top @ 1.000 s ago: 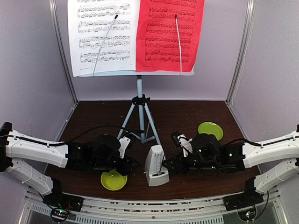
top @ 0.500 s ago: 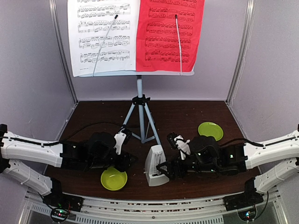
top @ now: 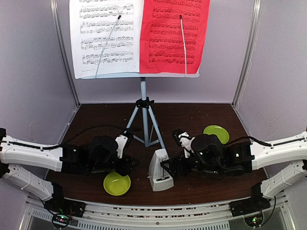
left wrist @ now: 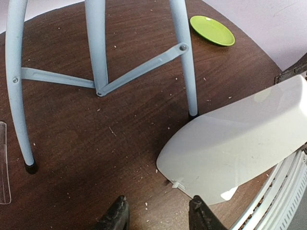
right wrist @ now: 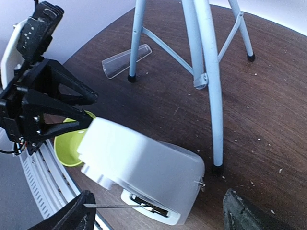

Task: Set up the instrument practice props

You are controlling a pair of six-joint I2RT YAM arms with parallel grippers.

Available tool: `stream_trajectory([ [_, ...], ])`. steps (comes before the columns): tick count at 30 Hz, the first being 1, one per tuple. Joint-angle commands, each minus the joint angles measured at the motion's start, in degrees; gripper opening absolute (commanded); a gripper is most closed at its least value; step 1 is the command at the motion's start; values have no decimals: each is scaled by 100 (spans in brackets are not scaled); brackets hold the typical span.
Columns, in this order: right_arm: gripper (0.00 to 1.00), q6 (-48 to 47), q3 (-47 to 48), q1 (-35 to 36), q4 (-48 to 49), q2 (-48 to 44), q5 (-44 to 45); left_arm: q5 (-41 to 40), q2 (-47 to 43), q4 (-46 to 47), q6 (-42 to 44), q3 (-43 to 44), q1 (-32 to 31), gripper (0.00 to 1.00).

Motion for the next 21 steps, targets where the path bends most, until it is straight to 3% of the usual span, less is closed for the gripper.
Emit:
stream_trajectory([
  [1, 93, -261, 12, -80, -758, -303, 622, -171, -142, 25, 128, -24, -6, 45],
  [6, 93, -284, -586, -759, -1279, -982, 702, -226, -180, -151, 204, 23, -3, 45],
  [12, 95, -56, -1307, -2077, -1837, -2081, 371, -489, -463, -398, 222, -91, 1, 45],
  [21, 100, 151, -1391, -3612, -2121, -2952, -411, -970, -1379, -771, -129, -577, 140, 45],
])
